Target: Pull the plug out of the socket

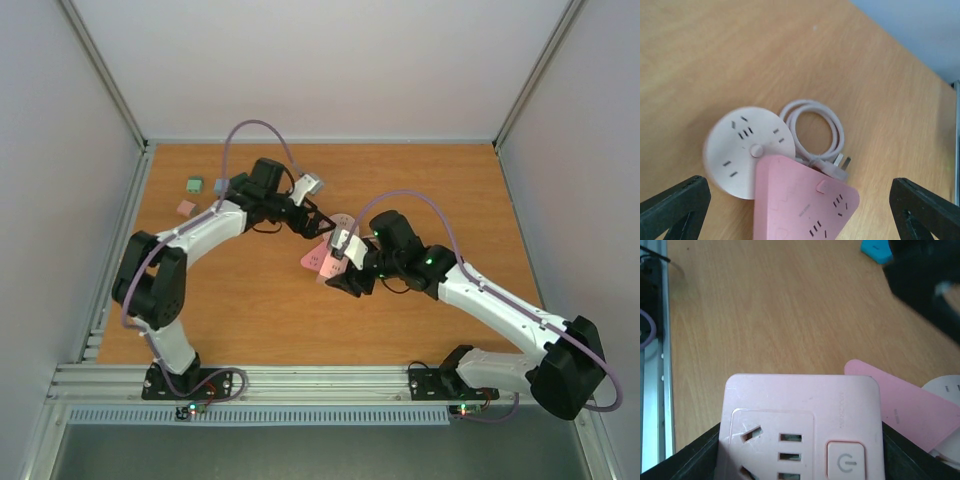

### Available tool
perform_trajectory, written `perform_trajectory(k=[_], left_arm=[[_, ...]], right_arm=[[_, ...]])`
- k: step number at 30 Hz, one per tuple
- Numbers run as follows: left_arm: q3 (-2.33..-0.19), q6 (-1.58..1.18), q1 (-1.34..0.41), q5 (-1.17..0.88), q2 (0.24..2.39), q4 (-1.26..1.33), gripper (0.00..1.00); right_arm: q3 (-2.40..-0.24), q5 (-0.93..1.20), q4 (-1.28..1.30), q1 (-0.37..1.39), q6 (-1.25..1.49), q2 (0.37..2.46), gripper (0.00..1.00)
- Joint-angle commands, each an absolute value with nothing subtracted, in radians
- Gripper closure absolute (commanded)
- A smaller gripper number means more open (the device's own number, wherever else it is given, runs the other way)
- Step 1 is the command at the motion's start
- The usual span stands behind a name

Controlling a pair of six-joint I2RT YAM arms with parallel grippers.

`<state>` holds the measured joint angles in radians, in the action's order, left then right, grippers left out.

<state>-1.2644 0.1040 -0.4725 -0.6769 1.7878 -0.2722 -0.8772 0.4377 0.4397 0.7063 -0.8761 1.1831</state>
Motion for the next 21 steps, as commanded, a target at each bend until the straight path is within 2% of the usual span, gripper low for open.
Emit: perform_trajectory(k=[1, 6, 15, 21], left_arm=[[-1.222, 0.038, -0.397, -0.695, 1.667, -0.192, 0.0], [-1.132, 0.063, -0.334, -0.618, 1.491, -0.178, 0.0], [-0.985, 0.172, -0.333, -0.565, 1.206, -0.219, 0.0], [-0.95, 0.242, -0.413, -0.534, 1.129, -0.246, 0.0]], right_arm=[[-0.94, 0.47, 0.434, 0.672, -0.739, 1.157, 0.83], [-1.053, 0.538, 0.426, 0.612, -0.558, 1.218, 0.86], [-1.183, 0.629, 0.377, 0.575, -0.353, 1.317, 0.87], [-1.273, 0.677, 0.334, 0.571, -0.194, 1.417, 0.9]])
